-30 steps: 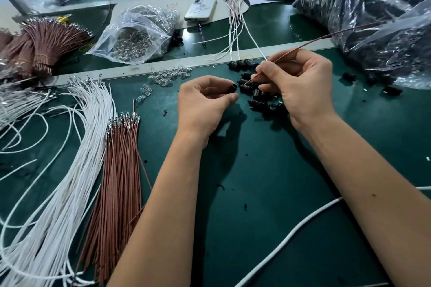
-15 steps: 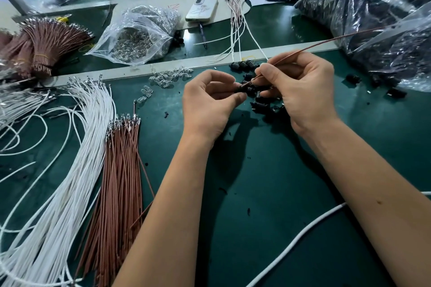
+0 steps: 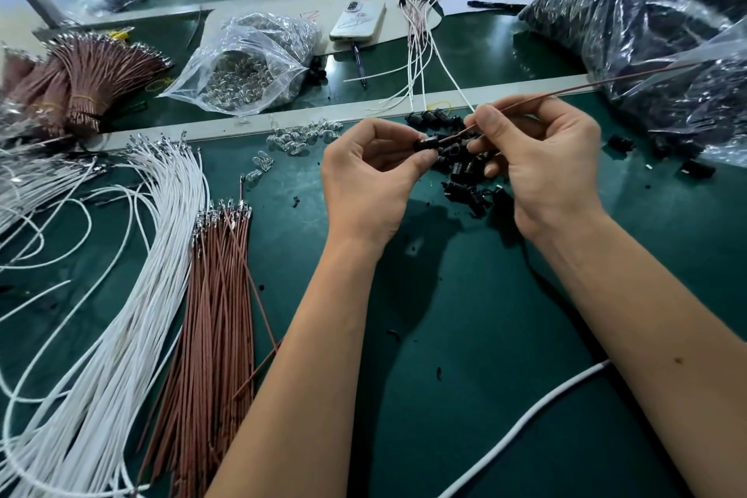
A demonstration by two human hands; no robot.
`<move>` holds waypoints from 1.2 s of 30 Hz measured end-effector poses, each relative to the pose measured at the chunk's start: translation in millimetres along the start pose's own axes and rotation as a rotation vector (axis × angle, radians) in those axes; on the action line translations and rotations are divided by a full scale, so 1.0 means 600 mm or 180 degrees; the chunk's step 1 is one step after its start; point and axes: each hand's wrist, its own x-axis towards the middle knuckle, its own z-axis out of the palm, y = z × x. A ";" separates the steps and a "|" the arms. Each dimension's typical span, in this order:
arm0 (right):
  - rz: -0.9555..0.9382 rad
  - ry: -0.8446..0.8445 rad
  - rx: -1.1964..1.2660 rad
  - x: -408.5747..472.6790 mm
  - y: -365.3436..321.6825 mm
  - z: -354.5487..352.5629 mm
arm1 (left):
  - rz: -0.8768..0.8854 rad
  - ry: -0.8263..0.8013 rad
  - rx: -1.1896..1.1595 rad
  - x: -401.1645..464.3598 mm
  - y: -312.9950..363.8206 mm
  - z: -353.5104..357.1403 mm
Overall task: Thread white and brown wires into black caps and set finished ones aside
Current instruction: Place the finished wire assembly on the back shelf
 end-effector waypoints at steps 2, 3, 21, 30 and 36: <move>0.0022 -0.0018 0.0023 -0.001 0.001 0.001 | -0.0036 -0.0001 -0.0023 0.000 0.000 0.000; 0.0024 -0.0014 0.0033 -0.001 0.000 0.001 | -0.0055 0.0005 -0.0036 0.000 0.000 0.000; -0.0044 -0.0055 0.0033 -0.002 -0.002 0.002 | -0.0201 -0.0124 0.0056 -0.003 0.001 0.000; 0.0218 -0.0011 0.0332 0.000 0.000 0.003 | -0.0360 -0.0231 -0.0240 -0.005 0.003 0.003; 0.0239 -0.0008 0.0328 0.001 -0.001 0.003 | -0.0399 -0.0308 -0.0349 -0.005 0.005 0.004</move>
